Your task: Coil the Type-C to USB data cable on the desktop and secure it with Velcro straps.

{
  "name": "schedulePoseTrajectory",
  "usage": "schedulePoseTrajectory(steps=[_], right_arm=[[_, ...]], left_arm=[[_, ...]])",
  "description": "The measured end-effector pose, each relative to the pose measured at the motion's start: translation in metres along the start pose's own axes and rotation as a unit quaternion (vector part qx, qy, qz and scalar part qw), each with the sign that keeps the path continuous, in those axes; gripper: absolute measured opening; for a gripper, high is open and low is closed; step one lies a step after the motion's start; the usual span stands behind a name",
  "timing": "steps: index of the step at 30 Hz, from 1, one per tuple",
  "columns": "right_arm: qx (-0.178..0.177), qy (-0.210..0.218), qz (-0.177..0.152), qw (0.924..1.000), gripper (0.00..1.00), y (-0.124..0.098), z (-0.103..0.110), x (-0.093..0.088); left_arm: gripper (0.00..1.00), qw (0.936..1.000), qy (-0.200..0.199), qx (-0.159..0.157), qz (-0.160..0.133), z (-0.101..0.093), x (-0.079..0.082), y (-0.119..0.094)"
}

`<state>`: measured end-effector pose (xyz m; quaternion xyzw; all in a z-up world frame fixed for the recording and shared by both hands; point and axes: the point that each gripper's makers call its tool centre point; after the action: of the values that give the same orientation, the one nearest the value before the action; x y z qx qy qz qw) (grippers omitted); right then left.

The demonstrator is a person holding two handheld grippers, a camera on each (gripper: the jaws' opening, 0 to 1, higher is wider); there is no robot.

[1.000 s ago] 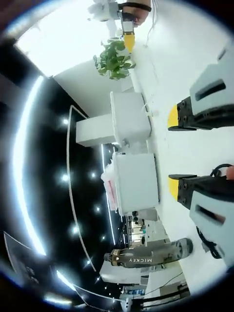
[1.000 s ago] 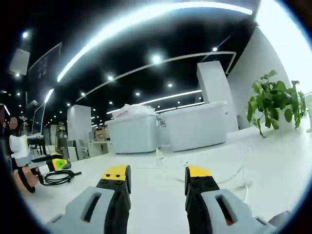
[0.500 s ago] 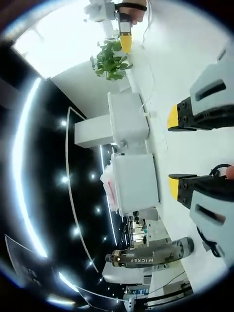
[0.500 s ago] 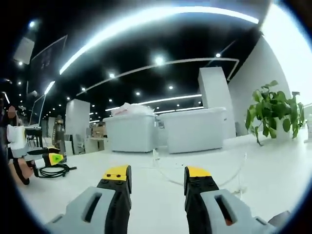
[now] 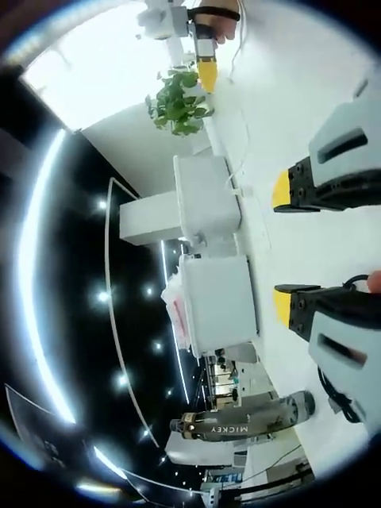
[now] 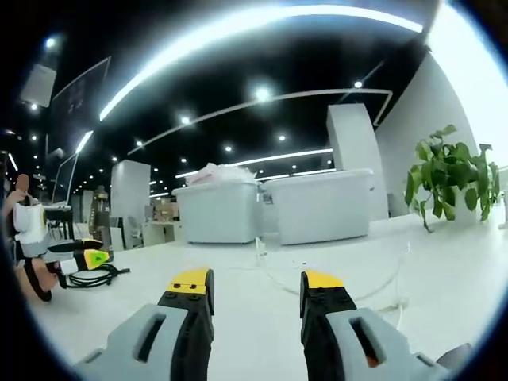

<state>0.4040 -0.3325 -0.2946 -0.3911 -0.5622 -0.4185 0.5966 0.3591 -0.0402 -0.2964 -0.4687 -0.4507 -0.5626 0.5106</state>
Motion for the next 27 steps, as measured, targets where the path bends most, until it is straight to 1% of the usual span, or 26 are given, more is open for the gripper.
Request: schedulePoseTrajectory(steps=[3, 27], right_arm=[[0.002, -0.005, 0.001, 1.0000, 0.43, -0.0003, 0.0022, -0.0007], [0.007, -0.016, 0.007, 0.9998, 0.43, 0.0000, 0.0078, -0.0039]], left_arm=[[0.40, 1.0000, -0.001, -0.002, 0.001, -0.0011, -0.0006, -0.0001], [0.40, 1.0000, 0.000, -0.006, 0.007, -0.0029, -0.0029, 0.0001]])
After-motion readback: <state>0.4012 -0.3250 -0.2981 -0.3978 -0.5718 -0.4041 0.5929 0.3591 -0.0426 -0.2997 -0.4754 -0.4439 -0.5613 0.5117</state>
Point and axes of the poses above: the point that each gripper's makers call its tool centre point, and the gripper's own axes: y roughly forward along the fingers, z roughly to its left, x roughly out of its top, and after that the axes turned 6 degrees about z, right-handed
